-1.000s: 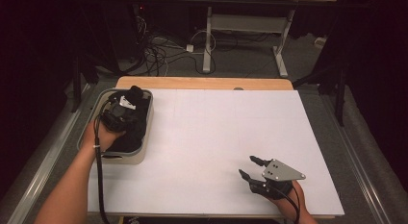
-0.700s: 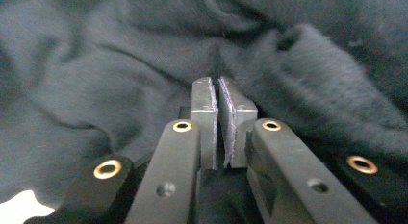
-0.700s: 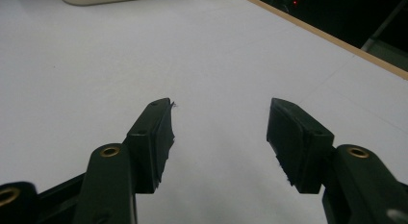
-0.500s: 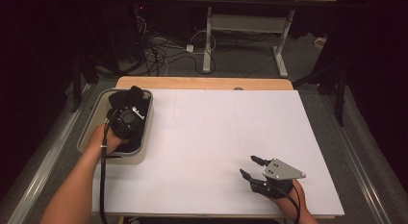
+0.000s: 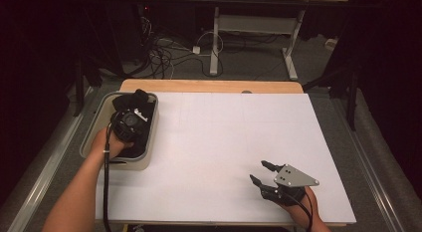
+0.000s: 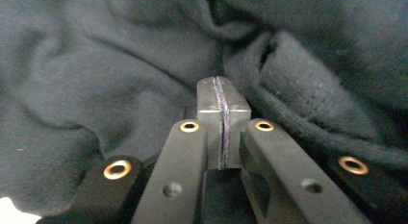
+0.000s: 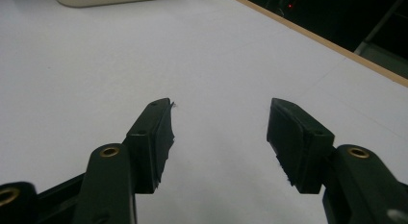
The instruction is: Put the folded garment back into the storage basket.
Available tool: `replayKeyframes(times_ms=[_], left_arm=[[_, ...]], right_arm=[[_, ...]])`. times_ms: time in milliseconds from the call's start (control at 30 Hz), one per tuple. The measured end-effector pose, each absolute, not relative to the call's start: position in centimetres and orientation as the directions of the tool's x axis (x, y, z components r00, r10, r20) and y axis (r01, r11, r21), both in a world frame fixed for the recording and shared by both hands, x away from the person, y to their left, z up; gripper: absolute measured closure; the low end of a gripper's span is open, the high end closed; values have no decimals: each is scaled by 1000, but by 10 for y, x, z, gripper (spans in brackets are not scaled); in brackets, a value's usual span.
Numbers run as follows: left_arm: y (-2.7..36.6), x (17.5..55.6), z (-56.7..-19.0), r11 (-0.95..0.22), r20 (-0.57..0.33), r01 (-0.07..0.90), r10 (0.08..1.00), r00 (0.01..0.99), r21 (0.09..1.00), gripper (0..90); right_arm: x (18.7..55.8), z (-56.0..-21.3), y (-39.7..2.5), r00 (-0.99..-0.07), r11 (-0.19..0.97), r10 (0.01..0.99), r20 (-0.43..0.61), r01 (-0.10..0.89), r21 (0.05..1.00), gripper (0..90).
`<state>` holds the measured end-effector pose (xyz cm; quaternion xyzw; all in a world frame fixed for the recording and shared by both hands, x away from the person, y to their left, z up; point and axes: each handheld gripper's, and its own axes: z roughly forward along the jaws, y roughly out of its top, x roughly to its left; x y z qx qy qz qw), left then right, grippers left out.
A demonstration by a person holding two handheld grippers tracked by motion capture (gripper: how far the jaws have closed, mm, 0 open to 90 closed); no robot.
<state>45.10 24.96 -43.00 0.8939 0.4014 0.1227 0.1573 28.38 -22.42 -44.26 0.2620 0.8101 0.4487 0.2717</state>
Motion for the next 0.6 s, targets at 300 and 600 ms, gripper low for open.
replayKeyframes(times_ms=[300,600], left_arm=[[258,451,-419,-585,165,642,789,592,496,869],[263,451,-413,-540,208,613,823,529,577,867]], right_arm=[[284,-443,-224,-710,450,676,-199,183,874,420],[285,-444,-225,-710,452,675,-204,179,874,418]])
